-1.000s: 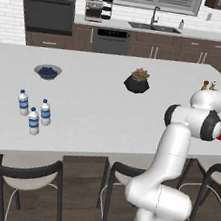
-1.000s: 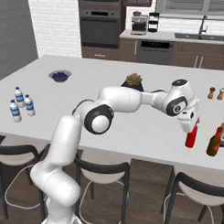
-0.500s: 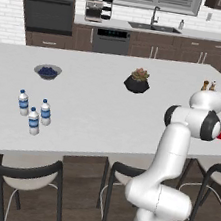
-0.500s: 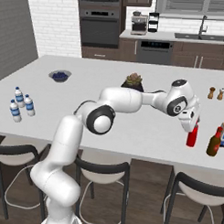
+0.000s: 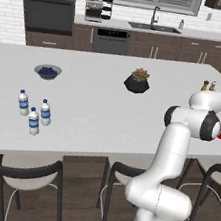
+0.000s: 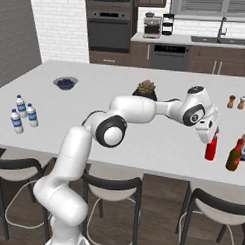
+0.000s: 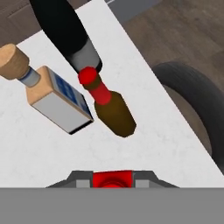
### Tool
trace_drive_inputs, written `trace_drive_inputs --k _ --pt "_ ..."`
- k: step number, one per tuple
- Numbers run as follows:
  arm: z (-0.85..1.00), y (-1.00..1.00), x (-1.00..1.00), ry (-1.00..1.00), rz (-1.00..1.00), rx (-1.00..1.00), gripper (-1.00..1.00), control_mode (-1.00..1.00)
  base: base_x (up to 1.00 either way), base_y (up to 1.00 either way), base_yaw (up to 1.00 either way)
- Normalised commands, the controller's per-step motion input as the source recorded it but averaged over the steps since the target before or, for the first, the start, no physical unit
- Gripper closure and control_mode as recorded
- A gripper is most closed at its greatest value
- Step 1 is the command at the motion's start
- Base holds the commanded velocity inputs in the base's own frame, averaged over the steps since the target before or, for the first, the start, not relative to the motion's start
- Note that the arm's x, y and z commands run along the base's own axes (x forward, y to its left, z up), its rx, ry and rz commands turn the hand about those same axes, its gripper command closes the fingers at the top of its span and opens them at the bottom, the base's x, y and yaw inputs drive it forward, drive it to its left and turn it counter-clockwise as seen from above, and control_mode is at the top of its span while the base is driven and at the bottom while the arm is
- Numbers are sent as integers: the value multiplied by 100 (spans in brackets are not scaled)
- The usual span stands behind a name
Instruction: Move the plastic bottles in the middle to the plastics group, and the glass bottles in the middle to the glass group.
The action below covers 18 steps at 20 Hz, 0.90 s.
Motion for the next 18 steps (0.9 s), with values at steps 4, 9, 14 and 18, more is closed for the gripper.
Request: trace_drive_inputs --k 4,9,14,18 --pt "-1 0 0 1 0 0 100 -100 0 0 0" --pt "0 0 0 1 0 0 -100 -100 0 0 0" --pt "0 0 0 0 0 0 -100 -100 0 0 0" --pt "0 0 0 0 0 0 -100 -100 0 0 0"
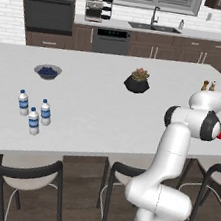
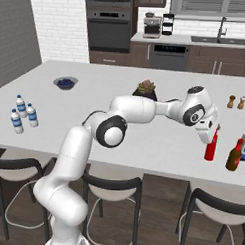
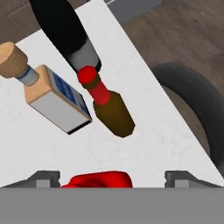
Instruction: Move the plastic bottles in the middle to the plastics group, and the glass bottles in the middle to the glass group.
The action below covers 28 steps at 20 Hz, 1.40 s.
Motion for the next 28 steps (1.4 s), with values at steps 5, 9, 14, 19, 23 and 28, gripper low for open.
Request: trace_drive_inputs --k 5,9,14,19,23,28 --pt "0 0 0 0 0 0 -100 -100 0 0 0" --pt "39 22 0 0 0 -1 -100 -100 0 0 0" --pt "66 35 0 2 0 -3 -100 -100 0 0 0" --pt "60 31 -27 0 0 0 -100 -100 0 0 0" --pt "43 31 -46 0 0 0 -100 -100 0 0 0" --pt "54 46 -56 0 3 0 -100 -100 0 0 0"
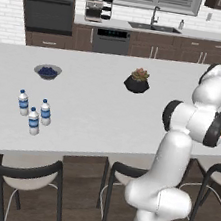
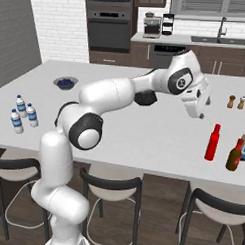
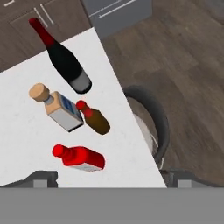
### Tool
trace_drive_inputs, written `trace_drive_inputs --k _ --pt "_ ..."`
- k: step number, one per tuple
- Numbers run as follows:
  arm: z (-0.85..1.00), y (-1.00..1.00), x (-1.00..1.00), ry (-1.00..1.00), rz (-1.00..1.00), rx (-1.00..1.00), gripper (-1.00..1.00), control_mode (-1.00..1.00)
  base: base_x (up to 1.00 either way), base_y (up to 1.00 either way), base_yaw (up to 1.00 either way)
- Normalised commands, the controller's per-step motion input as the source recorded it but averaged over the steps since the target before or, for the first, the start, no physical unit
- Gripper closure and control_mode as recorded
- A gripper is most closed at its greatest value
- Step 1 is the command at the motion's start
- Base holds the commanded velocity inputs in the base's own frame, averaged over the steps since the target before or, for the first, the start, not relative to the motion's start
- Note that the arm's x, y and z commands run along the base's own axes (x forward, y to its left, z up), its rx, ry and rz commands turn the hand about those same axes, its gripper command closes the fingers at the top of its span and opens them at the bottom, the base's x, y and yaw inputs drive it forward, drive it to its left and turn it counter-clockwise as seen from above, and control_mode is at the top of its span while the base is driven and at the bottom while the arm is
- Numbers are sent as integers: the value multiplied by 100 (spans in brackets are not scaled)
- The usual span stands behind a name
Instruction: Move the plastic bottles in the middle to the plastics group, and the glass bottles in the middle to the glass group.
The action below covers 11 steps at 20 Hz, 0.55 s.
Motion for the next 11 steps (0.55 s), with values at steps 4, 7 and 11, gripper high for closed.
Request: trace_drive_inputs --k 4,7,11 --pt "27 78 -51 2 18 0 -100 -100 0 0 0" --pt "-2 93 -40 0 29 0 -100 -100 0 0 0" --pt "-12 97 -31 0 52 1 -100 -100 0 0 0"
